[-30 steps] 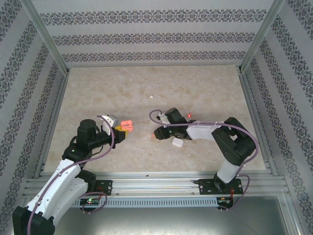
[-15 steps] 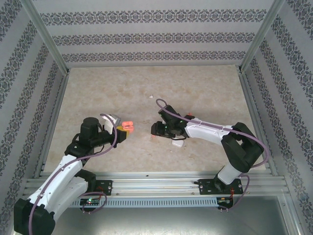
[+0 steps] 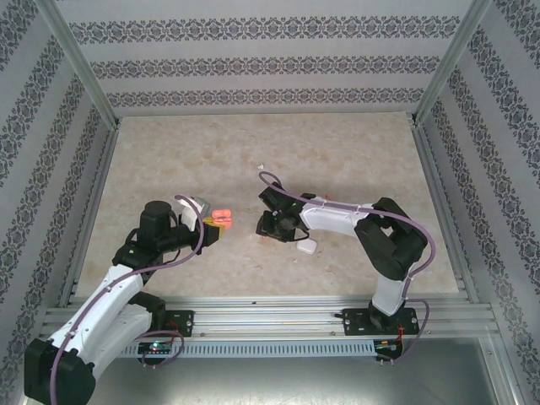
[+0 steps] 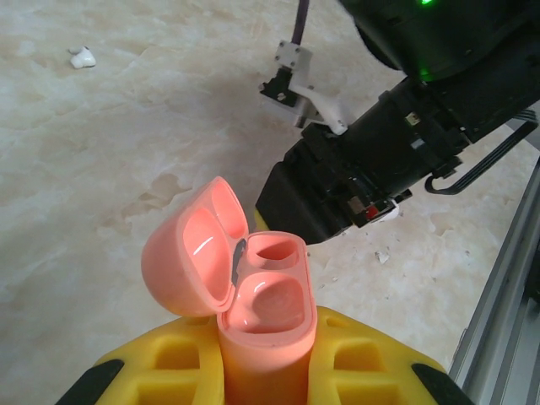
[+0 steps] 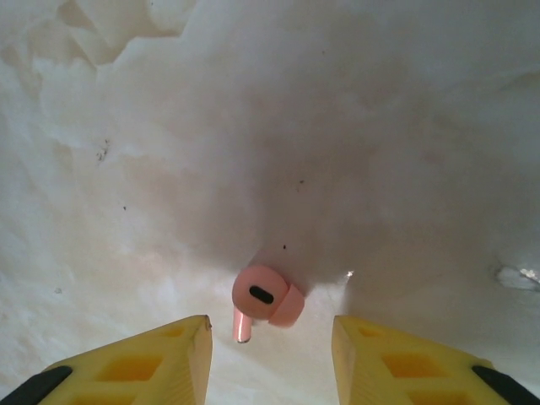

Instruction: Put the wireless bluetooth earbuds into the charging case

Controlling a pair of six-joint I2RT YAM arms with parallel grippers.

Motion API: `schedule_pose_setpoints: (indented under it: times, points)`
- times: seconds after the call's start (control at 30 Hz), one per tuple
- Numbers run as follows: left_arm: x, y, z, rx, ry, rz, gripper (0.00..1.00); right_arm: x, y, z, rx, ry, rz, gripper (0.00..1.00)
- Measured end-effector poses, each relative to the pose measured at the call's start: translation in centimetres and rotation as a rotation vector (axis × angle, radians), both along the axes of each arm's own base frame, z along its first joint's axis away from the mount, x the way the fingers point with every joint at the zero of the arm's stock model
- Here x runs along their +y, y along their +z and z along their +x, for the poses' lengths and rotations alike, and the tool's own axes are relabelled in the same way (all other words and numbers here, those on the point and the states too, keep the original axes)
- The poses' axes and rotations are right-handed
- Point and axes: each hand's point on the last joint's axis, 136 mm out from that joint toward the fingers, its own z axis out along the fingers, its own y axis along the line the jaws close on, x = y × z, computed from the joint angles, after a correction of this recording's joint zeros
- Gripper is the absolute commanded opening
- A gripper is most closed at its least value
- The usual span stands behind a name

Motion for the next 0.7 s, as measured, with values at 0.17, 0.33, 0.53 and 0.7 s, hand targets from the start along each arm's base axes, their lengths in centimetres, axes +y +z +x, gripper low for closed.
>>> schedule_pose_setpoints:
  times: [0.17, 0.33, 0.53, 0.7]
  points:
    - [-0.1, 0.3, -0.1, -0.008, -0.006, -0.006, 0.0, 0.3, 0.1, 0.6, -0.007, -0.002, -0.006, 0.38]
    - [-0.1, 0.3, -0.2, -0.008, -0.009, -0.007, 0.0, 0.3, -0.8, 0.6, 0.009, -0.003, -0.028, 0.35]
    - [-0.1, 0.3, -0.2, -0.01, -0.009, -0.007, 0.0, 0.2, -1.0, 0.6, 0.013, 0.003, -0.04, 0.32]
    - [-0.1, 0.4, -0.2, -0.012, -0.009, -0.008, 0.0, 0.3, -1.1, 0.7, 0.016, 0.012, -0.048, 0.26]
